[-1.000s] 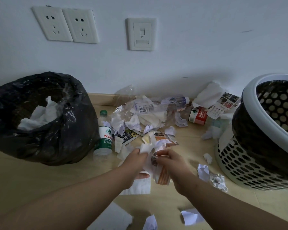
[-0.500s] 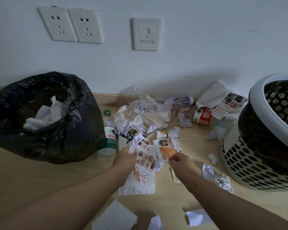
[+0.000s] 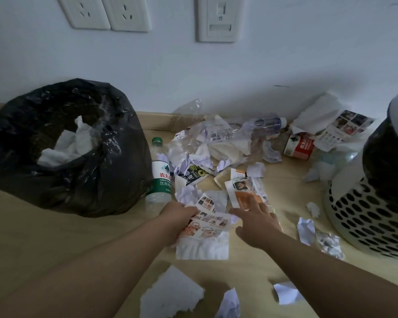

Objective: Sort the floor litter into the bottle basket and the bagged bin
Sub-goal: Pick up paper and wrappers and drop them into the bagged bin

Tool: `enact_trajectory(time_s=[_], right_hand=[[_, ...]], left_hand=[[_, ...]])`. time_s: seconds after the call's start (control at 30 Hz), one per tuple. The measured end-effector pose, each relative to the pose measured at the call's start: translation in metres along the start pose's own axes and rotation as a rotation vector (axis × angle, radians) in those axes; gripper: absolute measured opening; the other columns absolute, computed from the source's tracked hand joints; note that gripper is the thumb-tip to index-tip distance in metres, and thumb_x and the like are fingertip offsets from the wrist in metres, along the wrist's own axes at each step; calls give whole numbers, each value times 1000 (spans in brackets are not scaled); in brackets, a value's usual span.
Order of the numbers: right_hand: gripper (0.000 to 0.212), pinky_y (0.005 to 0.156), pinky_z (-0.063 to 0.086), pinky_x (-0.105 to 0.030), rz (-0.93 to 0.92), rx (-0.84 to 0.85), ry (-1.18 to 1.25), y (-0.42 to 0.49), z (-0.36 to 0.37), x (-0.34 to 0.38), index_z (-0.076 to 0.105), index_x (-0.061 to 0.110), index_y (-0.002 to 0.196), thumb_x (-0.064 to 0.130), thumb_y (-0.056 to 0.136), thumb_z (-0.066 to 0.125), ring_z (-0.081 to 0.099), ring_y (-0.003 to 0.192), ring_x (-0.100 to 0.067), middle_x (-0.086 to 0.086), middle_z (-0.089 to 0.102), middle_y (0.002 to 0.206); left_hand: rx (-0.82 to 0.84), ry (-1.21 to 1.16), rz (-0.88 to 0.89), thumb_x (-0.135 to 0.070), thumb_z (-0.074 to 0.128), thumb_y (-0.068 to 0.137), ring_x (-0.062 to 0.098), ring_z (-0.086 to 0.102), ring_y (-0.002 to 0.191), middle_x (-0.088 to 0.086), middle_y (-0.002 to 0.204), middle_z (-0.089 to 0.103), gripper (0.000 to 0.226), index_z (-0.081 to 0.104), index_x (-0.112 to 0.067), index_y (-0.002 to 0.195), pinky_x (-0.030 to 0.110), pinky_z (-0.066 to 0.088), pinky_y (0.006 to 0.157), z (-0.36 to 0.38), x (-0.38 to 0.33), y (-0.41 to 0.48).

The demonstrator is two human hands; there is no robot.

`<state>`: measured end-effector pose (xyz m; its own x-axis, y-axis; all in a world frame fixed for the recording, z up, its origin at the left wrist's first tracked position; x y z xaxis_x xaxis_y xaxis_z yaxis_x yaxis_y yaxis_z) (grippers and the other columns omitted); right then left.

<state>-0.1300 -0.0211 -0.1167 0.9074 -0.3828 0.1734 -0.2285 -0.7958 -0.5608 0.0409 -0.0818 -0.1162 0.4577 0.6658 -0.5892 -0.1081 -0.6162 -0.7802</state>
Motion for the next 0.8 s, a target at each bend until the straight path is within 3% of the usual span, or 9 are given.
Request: enact_trajectory(time_s=[0.13,0.2,0.33,0.4,0.5,0.63,0.73,0.8], right_hand=[[59,113,21,-44,53,42,15,6,3,-9,24,46,142,29,90,48,12,144,-33,-7,-1,158],[62,110,24,-44,83,62,27,7,5,-15,21,43,143,29,89,48,17,141,-32,-8,6,157],[64,109,25,-44,105,104,16,7,11,-23,18,35,146,34,90,50,20,140,-30,-5,10,155],[67,110,24,-44,98,109,-7,6,12,-24,15,32,147,34,90,49,20,141,-30,-3,10,156],[68,110,24,-43,96,108,-41,6,14,-25,12,29,149,33,91,47,23,140,-28,-1,10,157],[60,109,25,-39,73,72,-96,4,9,-20,21,30,147,32,92,44,28,137,-26,-1,20,154],[45,105,29,-36,21,-39,-101,1,-3,-14,40,32,137,32,92,44,34,131,-24,0,36,145],[44,105,30,-34,21,-115,-76,-4,-8,-15,39,37,136,33,92,45,34,131,-24,1,35,144]], left_hand=[[-22,-24,12,-7,59,89,22,62,58,12,72,64,6,57,-2,91,25,51,54,-3,0,0],[-33,-35,18,-7,59,89,22,61,57,12,72,64,6,56,-4,85,25,50,54,-4,1,1],[-52,-43,32,-10,60,88,24,64,62,12,76,67,6,60,-5,92,33,56,66,-4,0,5],[-61,-35,38,-12,59,90,24,64,63,11,76,67,5,59,-10,85,36,56,72,-4,-1,5],[-79,-27,56,-14,57,91,22,63,62,8,75,66,5,58,-12,87,32,55,68,-4,-4,5],[-108,-23,74,-16,56,92,23,63,68,7,77,65,2,56,-15,90,33,54,71,-7,-7,3],[-110,-18,76,-16,55,93,22,64,68,7,79,66,7,55,-17,86,34,55,72,-8,-8,1],[-113,-5,78,-17,55,93,25,67,76,8,85,68,7,56,-17,85,38,57,77,-9,-8,1]])
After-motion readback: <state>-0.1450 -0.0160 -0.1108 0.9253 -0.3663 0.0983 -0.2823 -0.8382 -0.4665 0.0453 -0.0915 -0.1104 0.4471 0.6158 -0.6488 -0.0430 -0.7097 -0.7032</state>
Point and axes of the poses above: each hand's wrist, its own y-axis towards the middle knuckle, its own z-axis out of the palm, x = y × z, the point moved 9 cm from there along y, towards the middle knuckle
